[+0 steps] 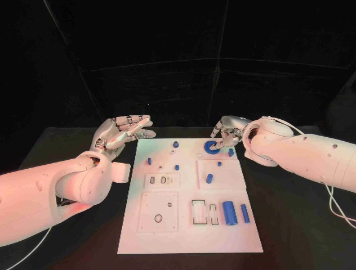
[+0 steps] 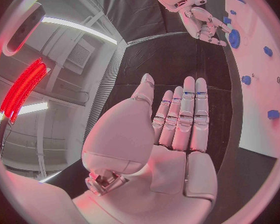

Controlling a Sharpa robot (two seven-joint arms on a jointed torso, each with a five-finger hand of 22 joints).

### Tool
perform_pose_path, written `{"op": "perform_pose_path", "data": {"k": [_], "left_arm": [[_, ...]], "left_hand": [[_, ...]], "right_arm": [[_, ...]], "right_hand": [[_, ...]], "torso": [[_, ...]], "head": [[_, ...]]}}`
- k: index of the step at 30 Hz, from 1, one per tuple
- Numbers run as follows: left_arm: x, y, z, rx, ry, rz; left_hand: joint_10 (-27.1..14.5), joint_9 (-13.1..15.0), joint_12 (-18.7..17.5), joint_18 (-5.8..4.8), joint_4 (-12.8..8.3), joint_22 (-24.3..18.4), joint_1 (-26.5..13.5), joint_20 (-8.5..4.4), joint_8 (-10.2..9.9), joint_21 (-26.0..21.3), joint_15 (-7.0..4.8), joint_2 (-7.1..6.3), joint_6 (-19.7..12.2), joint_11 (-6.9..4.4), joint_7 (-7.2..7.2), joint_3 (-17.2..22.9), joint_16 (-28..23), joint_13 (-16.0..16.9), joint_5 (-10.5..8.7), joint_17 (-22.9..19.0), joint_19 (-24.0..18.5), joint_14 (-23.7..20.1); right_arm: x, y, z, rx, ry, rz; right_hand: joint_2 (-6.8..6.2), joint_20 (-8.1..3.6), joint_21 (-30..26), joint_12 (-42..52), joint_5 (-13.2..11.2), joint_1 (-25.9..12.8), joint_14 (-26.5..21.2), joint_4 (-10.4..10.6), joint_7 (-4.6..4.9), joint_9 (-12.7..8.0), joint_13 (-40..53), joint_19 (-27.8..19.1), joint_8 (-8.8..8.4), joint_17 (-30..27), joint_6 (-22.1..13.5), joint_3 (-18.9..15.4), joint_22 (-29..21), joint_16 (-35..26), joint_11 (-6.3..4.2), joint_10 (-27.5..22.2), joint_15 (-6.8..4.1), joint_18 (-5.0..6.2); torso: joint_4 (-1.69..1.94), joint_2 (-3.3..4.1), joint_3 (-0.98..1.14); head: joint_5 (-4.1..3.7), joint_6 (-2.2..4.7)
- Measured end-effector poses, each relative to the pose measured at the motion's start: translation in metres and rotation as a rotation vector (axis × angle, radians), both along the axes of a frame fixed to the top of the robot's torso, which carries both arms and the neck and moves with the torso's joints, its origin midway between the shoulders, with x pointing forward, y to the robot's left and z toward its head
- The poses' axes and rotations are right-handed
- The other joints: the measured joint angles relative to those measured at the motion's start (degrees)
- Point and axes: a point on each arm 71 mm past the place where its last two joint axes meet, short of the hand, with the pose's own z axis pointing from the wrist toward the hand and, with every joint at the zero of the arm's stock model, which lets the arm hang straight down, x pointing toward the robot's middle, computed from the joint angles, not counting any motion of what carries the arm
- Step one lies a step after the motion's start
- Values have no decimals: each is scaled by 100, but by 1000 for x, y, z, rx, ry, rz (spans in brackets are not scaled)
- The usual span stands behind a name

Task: Assemble the parts on the task board

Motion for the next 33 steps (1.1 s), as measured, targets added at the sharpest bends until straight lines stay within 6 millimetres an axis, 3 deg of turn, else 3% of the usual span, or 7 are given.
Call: {"op": "perform_pose_path", "data": {"k": [11,24,28,29,30,33], "left_arm": [[0,0,0,0,1,-2],[0,-1,0,-1,1,-5],[0,-1,0,-1,1,-5],[1,-2,0,-1,1,-5],[1,-1,0,-1,1,-5],[1,-1,0,-1,2,-5]], "left_hand": [[0,0,0,0,0,0,0,20,0,0,0,0,0,0,0,0,0,0,0,-1,20,0],[0,0,1,0,-16,-6,0,20,0,0,0,0,0,0,0,16,0,0,0,-1,20,0],[0,0,1,0,-16,-6,0,20,0,0,0,0,0,0,0,16,0,0,0,-1,20,0],[0,0,0,0,-16,-6,0,20,0,0,0,0,0,0,0,16,0,0,0,-1,20,0],[0,0,1,0,-16,-6,0,20,0,0,0,0,0,0,0,16,0,0,0,-1,20,0],[0,0,1,0,-16,-6,0,20,0,0,0,0,0,0,0,16,0,0,0,-2,20,0]], "right_arm": [[2,5,-3,-50,26,2],[6,8,-6,-90,32,1],[7,10,-6,-98,35,4],[7,10,-6,-100,35,4],[7,10,-6,-101,35,4],[8,11,-5,-105,35,5]], "right_hand": [[91,21,0,685,56,180,0,21,-22,0,784,21,96,-1,22,-21,-1,32,-2,308,0,0],[219,21,22,777,103,400,0,-66,-22,1,944,21,146,-2,62,66,-2,54,-2,308,0,1],[272,9,22,841,-51,452,0,-123,-34,0,1025,33,179,-2,111,122,-2,78,-2,308,0,1],[282,1,22,876,-62,461,0,-139,-34,0,1055,41,179,-2,111,138,-2,78,-19,326,0,-5],[297,1,30,904,-81,476,0,-154,-46,0,1089,41,179,-2,141,153,-2,78,-35,341,0,-89],[310,1,45,984,-82,489,0,-171,-46,3,1176,41,212,-2,191,170,-2,78,-24,393,-1,-91]], "torso": [[-1,-3,-5],[-3,-5,-3],[-3,-4,-3],[-3,-4,-3],[-3,-4,-3],[-3,-4,-3]], "head": [[-41,-30],[-19,-59],[-18,-71],[-18,-72],[-18,-76],[-19,-82]]}}
